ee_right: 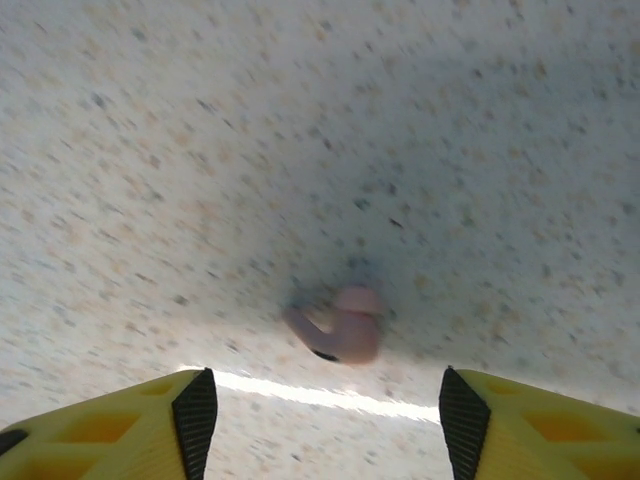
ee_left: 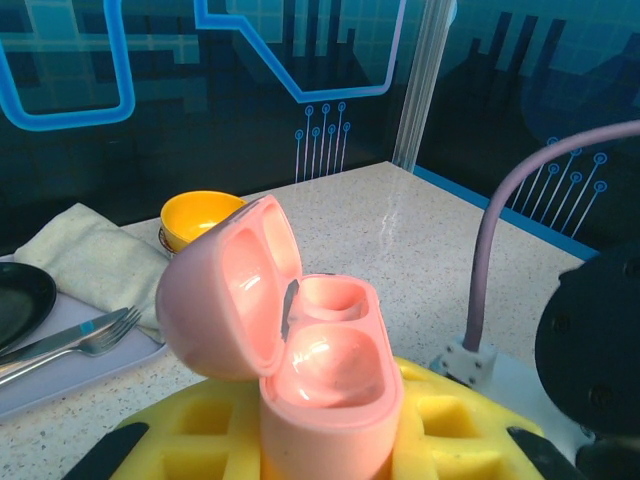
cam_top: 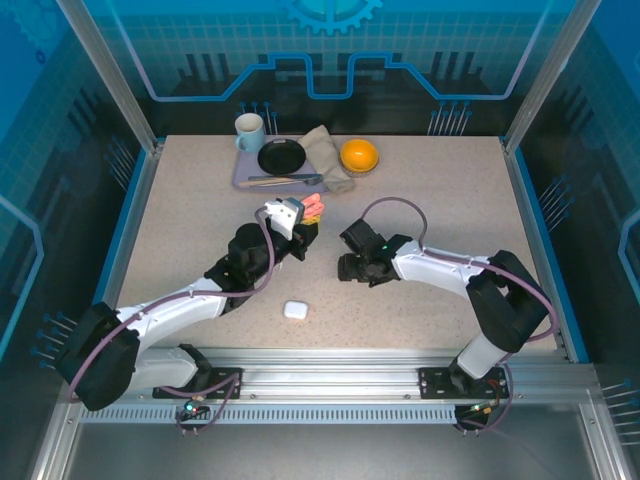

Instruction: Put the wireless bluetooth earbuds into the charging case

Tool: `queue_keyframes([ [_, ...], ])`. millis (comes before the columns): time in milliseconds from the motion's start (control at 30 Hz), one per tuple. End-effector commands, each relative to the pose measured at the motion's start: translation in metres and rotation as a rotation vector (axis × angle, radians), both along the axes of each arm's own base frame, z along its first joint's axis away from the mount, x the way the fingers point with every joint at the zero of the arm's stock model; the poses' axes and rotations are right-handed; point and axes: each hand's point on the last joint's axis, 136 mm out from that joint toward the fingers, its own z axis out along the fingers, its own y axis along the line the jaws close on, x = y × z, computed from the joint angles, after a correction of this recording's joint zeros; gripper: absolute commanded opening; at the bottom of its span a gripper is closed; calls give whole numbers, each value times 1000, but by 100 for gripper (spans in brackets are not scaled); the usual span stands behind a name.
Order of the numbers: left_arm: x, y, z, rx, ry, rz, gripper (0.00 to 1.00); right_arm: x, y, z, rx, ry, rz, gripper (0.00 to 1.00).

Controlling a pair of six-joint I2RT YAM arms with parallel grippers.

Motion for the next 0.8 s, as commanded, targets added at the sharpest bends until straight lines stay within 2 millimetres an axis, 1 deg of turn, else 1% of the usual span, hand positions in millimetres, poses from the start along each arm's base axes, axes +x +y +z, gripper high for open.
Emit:
queue_keyframes([
  [0,-3,1,8,-7,-33,5,0,-15,-21,-7,-104,26,43,59],
  [200,-3,1,8,-10,-32,3,0,-19,-29,-20,-161,53,55,54],
  [467,-4,2,8,-9,-31,4,0,-3,-23,-30,-189,62,59,47],
  [633,-6,3,9,-14,-29,4,0,20,-20,-25,-214,47,55,42],
  [767,-6,4,10,-14,-33,4,0,50,-14,-7,-208,21,47,38],
])
